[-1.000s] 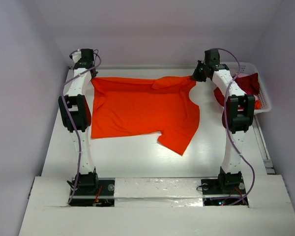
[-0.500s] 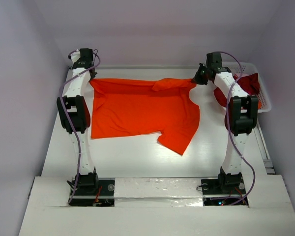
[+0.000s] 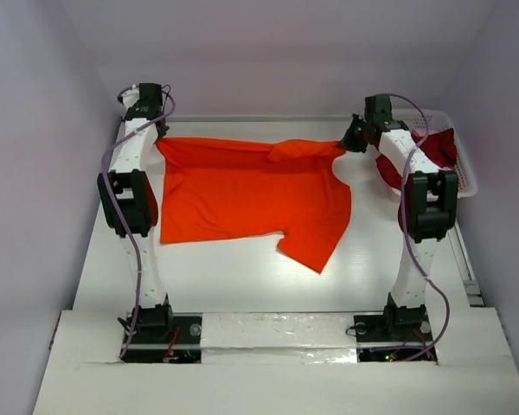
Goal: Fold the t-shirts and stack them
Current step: Fold the tshirt
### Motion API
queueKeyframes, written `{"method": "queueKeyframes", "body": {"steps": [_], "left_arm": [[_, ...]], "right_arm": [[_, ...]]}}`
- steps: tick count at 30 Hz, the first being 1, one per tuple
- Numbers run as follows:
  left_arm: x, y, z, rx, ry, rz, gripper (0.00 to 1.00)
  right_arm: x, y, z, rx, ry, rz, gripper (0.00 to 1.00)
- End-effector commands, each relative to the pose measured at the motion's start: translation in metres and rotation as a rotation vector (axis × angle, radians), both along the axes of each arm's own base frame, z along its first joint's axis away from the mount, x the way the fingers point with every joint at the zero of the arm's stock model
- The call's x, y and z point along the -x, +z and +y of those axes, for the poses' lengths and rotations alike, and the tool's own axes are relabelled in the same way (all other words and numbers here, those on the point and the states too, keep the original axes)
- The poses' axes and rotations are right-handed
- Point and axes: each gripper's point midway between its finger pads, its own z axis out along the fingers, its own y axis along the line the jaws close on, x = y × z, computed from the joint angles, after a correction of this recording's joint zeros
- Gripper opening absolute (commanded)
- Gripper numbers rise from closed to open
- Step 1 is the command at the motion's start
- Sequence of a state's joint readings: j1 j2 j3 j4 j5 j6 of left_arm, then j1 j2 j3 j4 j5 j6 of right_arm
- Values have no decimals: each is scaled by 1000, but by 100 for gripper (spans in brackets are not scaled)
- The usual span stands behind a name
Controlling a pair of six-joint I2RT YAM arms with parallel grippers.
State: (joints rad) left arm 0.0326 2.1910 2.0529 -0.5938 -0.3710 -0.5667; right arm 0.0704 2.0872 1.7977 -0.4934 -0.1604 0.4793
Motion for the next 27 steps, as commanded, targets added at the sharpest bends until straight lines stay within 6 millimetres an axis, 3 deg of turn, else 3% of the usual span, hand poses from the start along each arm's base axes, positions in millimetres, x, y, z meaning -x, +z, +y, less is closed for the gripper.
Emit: {"method": "queueKeyframes", "body": {"steps": [1,7,12,27], "left_arm": [[13,37,8,-26,33,-52,0],[29,20,3,2,29,-9,0],[44,18,1,9,30,-8,0],[54,11,-1,12,11,34,0]], "right_arm": [[0,31,-14,8,-37,-74,0],[10,29,-9,-18,-26,-58,0],[20,21,-11,-12,-29,-41,0],[34,9,-5,-42,-13,-4,0]]}}
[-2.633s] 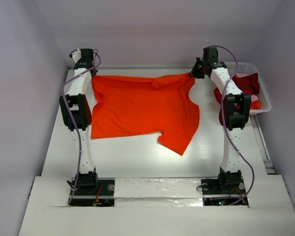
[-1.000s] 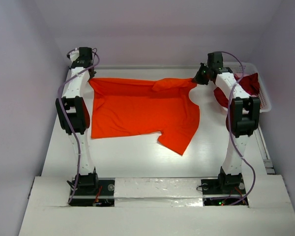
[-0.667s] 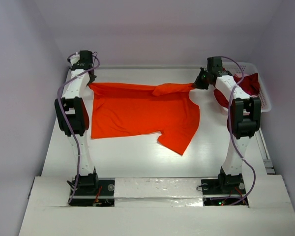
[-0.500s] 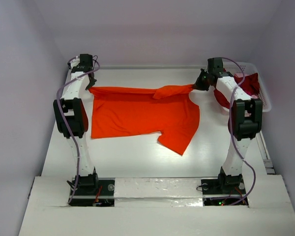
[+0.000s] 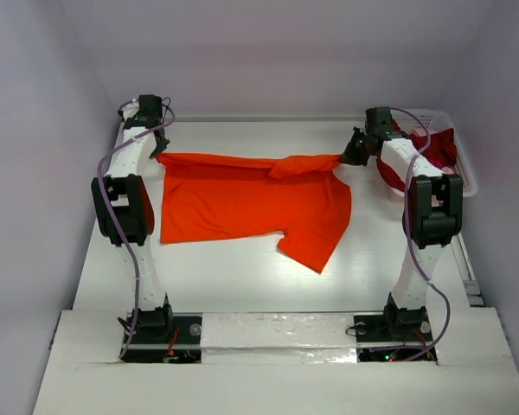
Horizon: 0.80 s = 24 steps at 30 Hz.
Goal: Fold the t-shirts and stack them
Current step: Fold the tshirt
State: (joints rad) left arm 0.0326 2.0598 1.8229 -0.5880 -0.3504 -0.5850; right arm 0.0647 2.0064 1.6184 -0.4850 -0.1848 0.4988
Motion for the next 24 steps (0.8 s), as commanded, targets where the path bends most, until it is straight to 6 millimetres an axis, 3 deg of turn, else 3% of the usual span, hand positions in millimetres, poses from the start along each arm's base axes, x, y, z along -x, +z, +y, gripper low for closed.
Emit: {"method": "queueKeyframes", "body": {"steps": [1,24], "left_arm": [[8,29,5,-18,12,-48,0],[37,-8,-3,31,14,35,0]], "right_arm": [[-6,34,-4,-19,-10,-98,0],[20,5,-9,-33,-84,-38,0]]}}
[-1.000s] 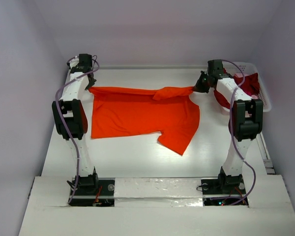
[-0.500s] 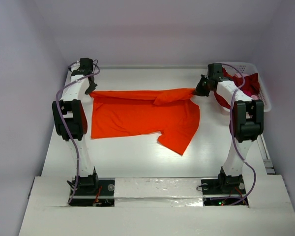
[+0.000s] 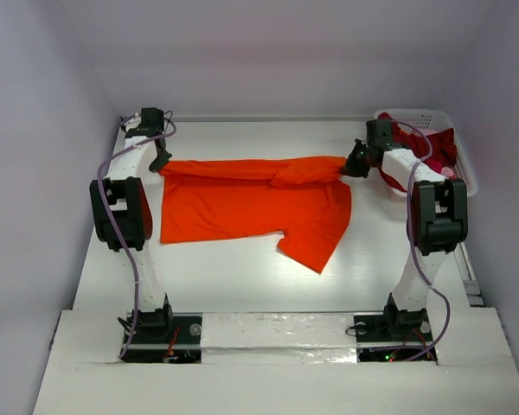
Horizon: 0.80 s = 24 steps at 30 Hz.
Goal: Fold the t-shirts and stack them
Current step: Fold the tshirt
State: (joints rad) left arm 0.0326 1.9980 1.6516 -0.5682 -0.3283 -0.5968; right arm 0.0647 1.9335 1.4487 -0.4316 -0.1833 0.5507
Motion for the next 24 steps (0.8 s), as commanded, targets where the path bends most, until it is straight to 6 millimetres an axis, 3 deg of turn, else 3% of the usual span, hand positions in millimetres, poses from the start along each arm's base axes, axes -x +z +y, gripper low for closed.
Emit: {"method": "queueKeyframes", "body": {"steps": [1,18,20,24], "left_arm": [[4,20,2,7,21,-46,0],[41,-32,-14,86,-7,65,0],[46,-36,-17,98,-11,72,2],[51,-41,-18,102,-16,85,27]], "right_arm": [[-10,25,-8,-7,-45,-94,0],[12,-1,-6,-34,-65,-43,0],[14,1,-1,-37,-53,-49,15],[21,5,-5,-33,-86,-72,51]]}}
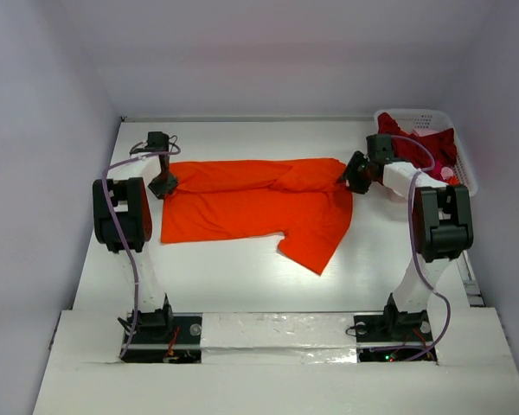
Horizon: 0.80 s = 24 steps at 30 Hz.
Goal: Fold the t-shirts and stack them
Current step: Fold the tshirt
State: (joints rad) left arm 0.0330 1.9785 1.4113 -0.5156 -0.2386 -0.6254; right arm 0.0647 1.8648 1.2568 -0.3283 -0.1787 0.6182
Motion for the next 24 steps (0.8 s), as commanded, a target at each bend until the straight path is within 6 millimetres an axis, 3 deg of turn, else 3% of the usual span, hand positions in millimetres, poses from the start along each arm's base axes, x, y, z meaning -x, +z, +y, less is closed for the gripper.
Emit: {"method": "queueKeyframes", "body": {"steps": [1,2,4,5,8,12,14,16,17,19,20,24], "left_arm": [[-2,26,1,1,3,-68,33],[-2,27,1,-1,2,-70,46],[-3,28,1,-1,1,-71,59],[-1,30,2,-3,1,-71,70],[-1,43,3,-10,1,-93,78],[-4,82,6,-35,-11,-176,78],[-2,110,6,-45,-31,-231,78],[8,117,3,-32,-38,-252,76],[10,135,-7,-9,-62,-311,75],[22,135,-21,7,-98,-322,69],[26,148,-26,5,-118,-361,66],[52,147,-50,13,-208,-366,59]], "right_arm": [[-7,30,-6,9,-39,-103,75],[-7,32,-10,20,-59,-107,86],[-3,41,-13,27,-77,-128,100],[-4,48,-17,39,-103,-151,100],[1,73,-20,55,-124,-214,100],[3,104,-13,54,-89,-269,100],[10,116,10,45,-20,-273,100],[18,121,28,49,44,-272,100],[30,121,50,49,104,-257,100],[43,129,71,66,173,-268,100],[56,128,88,66,232,-257,100],[87,125,106,23,311,-218,100]]}}
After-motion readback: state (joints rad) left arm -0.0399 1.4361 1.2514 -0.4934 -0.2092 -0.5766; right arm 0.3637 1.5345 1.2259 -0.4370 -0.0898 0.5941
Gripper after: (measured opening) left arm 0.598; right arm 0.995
